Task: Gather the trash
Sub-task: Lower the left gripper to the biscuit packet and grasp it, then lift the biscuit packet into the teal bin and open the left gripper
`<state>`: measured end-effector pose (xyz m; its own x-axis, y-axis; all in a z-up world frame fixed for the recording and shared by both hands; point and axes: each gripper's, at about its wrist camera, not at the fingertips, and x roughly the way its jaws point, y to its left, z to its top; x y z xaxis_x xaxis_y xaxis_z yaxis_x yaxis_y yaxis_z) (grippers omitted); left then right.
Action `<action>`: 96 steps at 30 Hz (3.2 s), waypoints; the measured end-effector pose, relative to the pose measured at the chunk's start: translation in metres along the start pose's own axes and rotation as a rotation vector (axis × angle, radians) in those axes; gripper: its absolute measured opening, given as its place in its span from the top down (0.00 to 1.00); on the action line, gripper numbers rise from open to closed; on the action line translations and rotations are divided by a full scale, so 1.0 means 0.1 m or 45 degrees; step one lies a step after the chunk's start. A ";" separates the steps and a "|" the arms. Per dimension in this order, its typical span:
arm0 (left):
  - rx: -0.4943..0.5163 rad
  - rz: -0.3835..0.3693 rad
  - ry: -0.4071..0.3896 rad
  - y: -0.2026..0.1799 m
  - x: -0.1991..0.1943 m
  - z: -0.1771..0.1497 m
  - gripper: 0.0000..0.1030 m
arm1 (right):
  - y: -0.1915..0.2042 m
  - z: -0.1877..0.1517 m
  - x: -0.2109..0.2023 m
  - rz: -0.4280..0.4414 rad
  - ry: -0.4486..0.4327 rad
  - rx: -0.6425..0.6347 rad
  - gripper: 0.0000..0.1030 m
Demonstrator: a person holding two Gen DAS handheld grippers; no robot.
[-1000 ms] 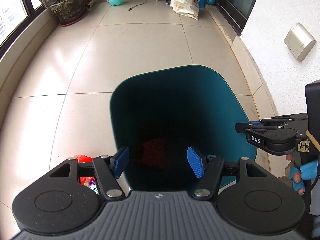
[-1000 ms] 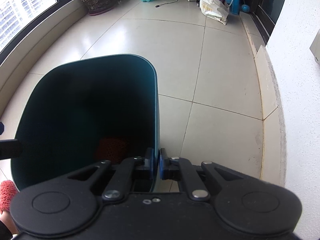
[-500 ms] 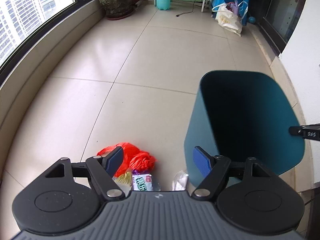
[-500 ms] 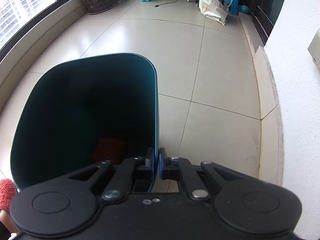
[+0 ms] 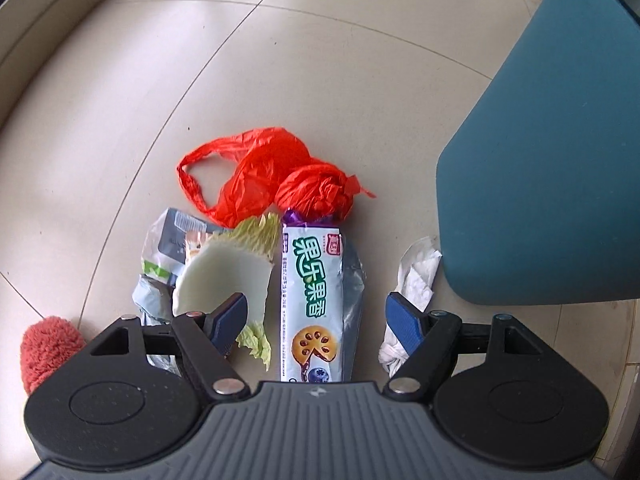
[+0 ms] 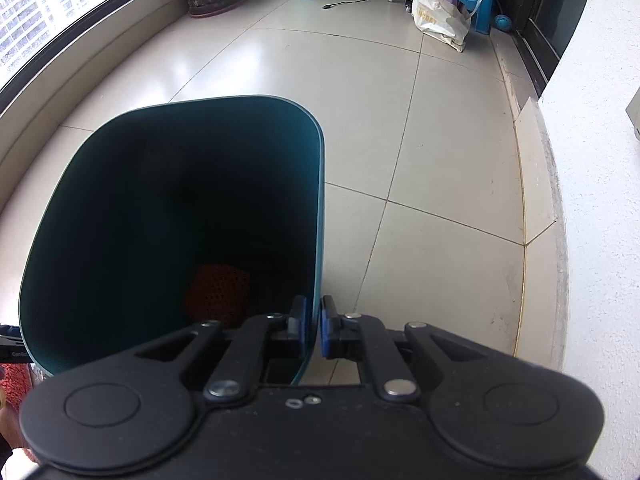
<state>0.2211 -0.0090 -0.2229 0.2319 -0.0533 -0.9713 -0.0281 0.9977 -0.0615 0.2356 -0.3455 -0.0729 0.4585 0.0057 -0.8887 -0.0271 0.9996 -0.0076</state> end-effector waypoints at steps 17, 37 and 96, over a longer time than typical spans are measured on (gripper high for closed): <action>0.028 0.055 0.125 -0.16 0.89 -0.31 0.26 | -0.14 0.03 0.10 0.053 0.038 0.015 0.91; 0.059 0.187 0.137 -0.03 1.02 -0.45 0.49 | -0.16 0.05 0.20 0.042 0.061 0.010 0.91; 0.395 0.018 -0.114 -2.35 -1.06 0.99 0.51 | -0.23 -0.04 0.18 0.074 0.012 0.038 0.91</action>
<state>0.2992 -0.2340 -0.0832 0.3188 -0.0490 -0.9466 0.2628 0.9641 0.0386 0.2409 -0.3688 -0.0910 0.4484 0.0635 -0.8916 -0.0270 0.9980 0.0575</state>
